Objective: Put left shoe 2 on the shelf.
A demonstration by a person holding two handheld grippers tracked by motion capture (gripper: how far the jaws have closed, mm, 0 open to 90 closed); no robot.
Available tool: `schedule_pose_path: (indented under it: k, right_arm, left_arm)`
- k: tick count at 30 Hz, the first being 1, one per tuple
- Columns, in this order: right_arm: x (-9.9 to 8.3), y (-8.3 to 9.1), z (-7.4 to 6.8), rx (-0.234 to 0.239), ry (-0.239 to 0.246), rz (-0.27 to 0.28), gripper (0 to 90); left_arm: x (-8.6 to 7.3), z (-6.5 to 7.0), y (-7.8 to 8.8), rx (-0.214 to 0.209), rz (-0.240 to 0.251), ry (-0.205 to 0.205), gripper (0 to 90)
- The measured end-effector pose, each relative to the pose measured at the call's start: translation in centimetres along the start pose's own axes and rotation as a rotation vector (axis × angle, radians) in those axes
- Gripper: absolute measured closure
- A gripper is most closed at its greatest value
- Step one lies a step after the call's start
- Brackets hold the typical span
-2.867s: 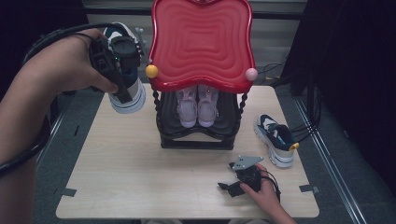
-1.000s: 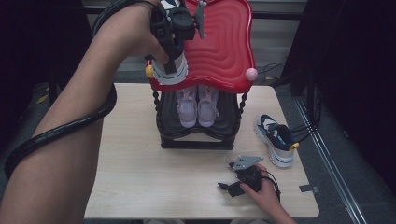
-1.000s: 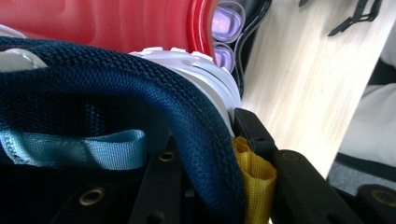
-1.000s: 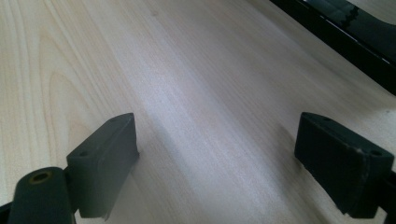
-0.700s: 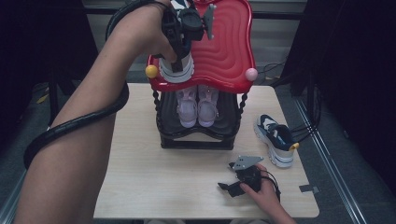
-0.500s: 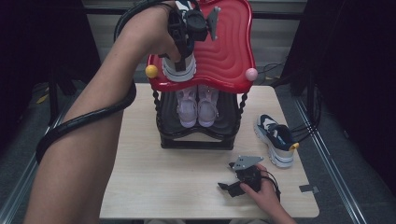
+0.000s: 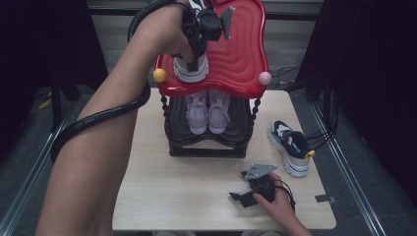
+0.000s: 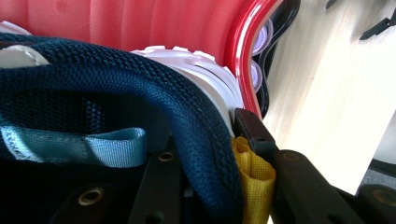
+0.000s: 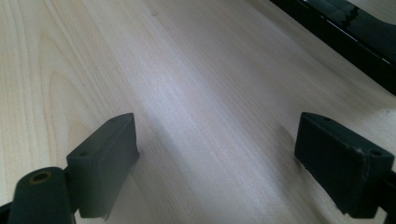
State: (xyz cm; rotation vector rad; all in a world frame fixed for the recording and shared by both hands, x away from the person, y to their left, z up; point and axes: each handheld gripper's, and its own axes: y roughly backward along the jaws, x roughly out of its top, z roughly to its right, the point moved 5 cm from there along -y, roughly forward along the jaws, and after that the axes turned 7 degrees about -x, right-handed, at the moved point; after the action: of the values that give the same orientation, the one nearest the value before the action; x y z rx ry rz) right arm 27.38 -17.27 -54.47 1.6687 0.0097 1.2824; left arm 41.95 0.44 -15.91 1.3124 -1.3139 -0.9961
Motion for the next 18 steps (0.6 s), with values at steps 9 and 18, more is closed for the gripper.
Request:
schedule_pose_path:
  k: [9, 18]
  right_arm:
    - [0.0, 0.0, 0.0, -0.002, -0.001, 0.000, 12.5]
    - [0.0, 0.0, 0.0, -0.001, 0.000, 0.000, 12.6]
  left_arm:
    - [0.7, -0.3, -0.2, 0.009, 0.007, -0.013, 72.5]
    - [1.2, -0.5, -0.5, 0.009, 0.002, -0.021, 72.3]
